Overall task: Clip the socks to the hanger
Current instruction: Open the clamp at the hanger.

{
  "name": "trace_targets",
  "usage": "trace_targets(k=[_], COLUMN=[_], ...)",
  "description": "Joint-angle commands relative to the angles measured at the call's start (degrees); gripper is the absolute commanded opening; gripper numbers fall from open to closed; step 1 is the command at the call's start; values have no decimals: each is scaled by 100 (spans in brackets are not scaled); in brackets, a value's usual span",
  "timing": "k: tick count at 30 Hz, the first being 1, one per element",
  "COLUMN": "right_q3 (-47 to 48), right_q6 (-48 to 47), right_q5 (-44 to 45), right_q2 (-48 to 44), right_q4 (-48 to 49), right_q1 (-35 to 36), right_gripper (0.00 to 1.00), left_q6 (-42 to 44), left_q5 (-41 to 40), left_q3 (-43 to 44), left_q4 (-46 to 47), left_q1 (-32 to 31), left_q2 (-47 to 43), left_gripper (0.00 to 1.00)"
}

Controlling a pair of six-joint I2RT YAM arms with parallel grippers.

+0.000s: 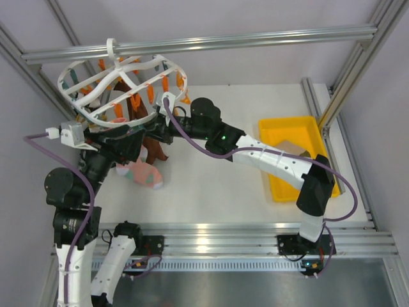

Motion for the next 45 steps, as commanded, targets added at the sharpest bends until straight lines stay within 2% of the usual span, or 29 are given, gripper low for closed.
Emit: trace_targets(k=[1,10,17,25,34,45], right_q3=[-139,-341,-579,-676,-860,-869], right_q6=[-22,294,750,945,901,927], right_q5=[-209,-508,-763,-1018,-1159,-1246], right_q2=[-75,-242,-356,-392,-497,-471], right_q4=[94,330,893,1122,1192,1315], right_q1=[-60,-139,-289,-324,-324,-333], right_gripper=[0,0,0,0,0,0], left_q6=[-459,-249,-854,-1224,-1286,-1585], left_q5=[2042,682,-135,170,-216,-216], left_q3=[-137,-190,-356,-559,-576,-735], left_q4=[548,-93,-400,125,284,794], left_q1=[-13,-13,-13,-13,-13,-13], left_q2=[162,285,382,601,733,1014], left_gripper=[71,69,68,63,64,60])
